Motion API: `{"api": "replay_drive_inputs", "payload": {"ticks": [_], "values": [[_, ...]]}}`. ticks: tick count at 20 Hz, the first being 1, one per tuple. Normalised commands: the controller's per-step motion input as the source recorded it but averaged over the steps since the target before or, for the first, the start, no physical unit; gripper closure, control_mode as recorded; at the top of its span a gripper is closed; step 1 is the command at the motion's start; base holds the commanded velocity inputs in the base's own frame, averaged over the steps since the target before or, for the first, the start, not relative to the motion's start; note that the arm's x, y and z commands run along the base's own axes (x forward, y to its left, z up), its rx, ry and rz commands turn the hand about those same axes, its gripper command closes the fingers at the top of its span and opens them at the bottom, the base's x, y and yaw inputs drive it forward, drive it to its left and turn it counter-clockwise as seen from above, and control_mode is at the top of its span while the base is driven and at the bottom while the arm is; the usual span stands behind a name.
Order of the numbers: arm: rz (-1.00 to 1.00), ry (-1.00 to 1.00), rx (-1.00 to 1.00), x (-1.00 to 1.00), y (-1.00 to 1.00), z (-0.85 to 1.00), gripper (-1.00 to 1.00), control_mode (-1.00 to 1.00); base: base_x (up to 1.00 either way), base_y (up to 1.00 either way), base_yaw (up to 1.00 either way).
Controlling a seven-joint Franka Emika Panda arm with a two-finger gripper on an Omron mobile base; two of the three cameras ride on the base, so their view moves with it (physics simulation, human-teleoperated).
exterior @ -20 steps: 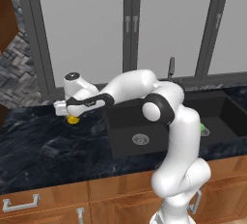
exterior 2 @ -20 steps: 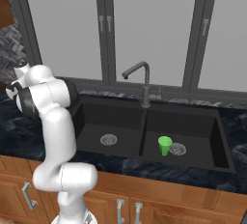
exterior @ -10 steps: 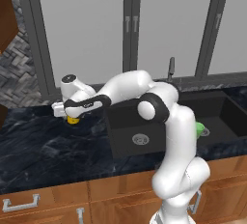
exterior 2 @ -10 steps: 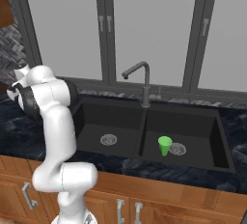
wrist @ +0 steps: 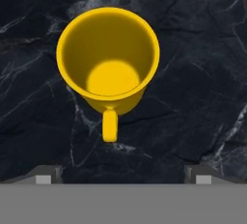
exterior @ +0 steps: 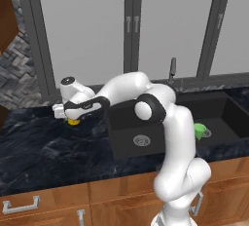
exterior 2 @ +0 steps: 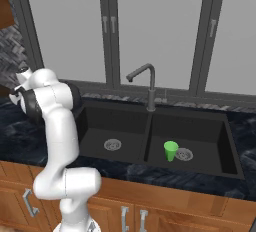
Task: Place the mug in the left basin and the cup in the right basin of the sink.
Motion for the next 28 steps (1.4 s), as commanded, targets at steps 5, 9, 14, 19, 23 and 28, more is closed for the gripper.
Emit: {"api": "replay_drive_inputs", "payload": {"ticks": [5,9,14,19,23,28], "values": [[-0.01,0.00,0.00,0.14,0.00,-0.12,-1.00,-1.00,0.00,0.00,0.00],[-0.01,0.00,0.00,0.16,0.01,-0.09,-1.00,-1.00,0.00,0.00,0.00],[-0.02,0.00,0.00,0.18,0.04,-0.08,-1.00,-1.00,0.00,0.00,0.00],[-0.02,0.00,0.00,0.14,0.06,-0.08,-1.00,-1.00,0.00,0.00,0.00],[-0.06,0.00,0.00,0.07,0.10,-0.09,-1.00,-1.00,0.00,0.00,0.00],[-0.10,0.00,0.00,0.04,0.09,-0.08,-1.00,-1.00,0.00,0.00,0.00]]}}
